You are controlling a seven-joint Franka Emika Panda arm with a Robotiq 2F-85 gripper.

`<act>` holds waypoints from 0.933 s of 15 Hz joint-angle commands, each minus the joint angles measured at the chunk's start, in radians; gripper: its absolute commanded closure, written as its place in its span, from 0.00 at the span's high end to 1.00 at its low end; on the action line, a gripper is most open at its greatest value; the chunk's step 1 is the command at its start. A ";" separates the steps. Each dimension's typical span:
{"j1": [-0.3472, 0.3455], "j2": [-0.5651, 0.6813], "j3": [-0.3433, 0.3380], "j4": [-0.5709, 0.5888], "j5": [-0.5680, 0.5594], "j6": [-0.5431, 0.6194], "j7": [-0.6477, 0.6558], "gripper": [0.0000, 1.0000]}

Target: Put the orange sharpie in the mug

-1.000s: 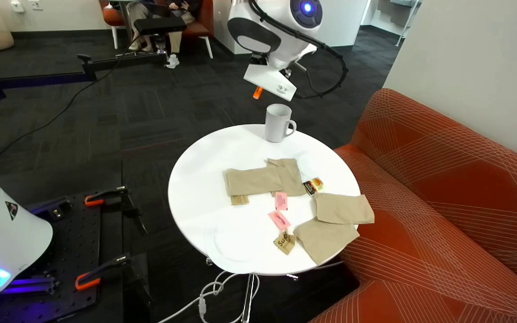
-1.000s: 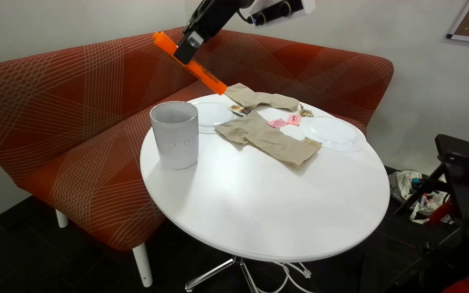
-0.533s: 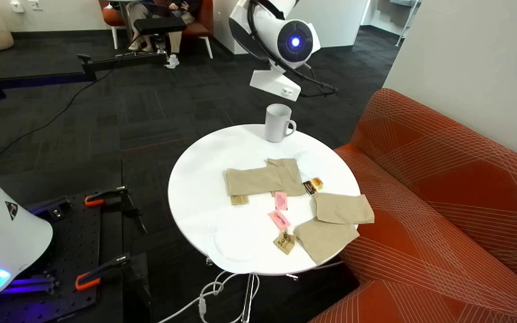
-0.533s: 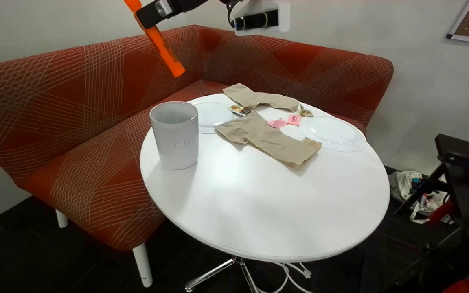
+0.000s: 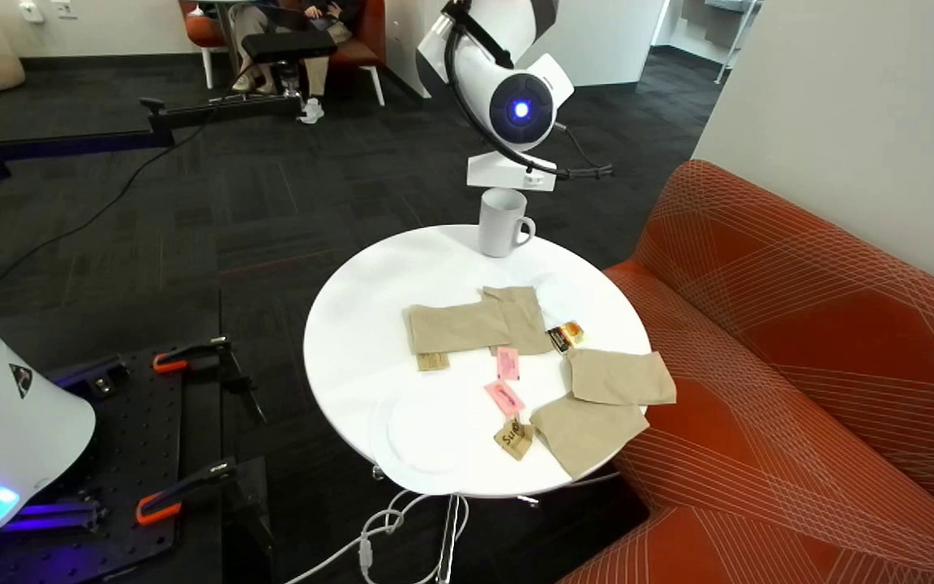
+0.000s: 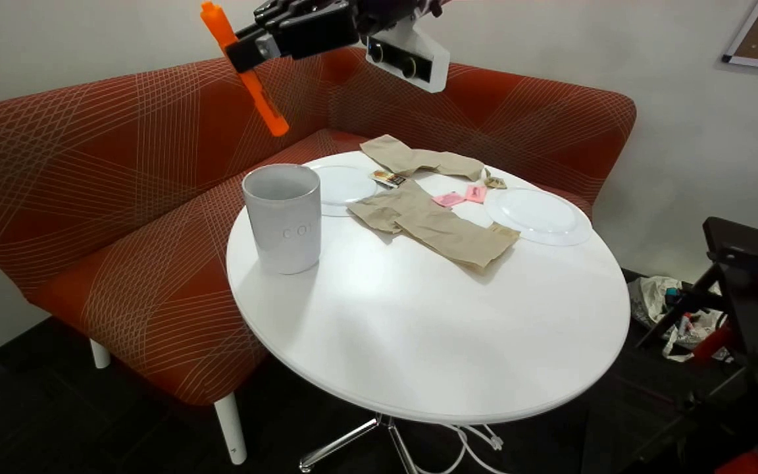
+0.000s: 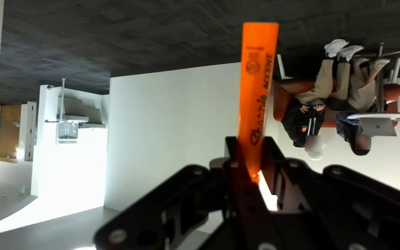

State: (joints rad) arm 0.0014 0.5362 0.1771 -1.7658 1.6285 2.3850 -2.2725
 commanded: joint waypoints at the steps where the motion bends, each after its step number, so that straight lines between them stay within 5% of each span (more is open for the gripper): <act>1: 0.027 0.017 -0.046 0.016 0.099 -0.026 -0.135 0.05; 14: 0.053 0.081 -0.118 0.004 0.252 -0.067 -0.263 0.05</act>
State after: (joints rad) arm 0.0351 0.6067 0.0830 -1.7657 1.8411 2.3448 -2.5061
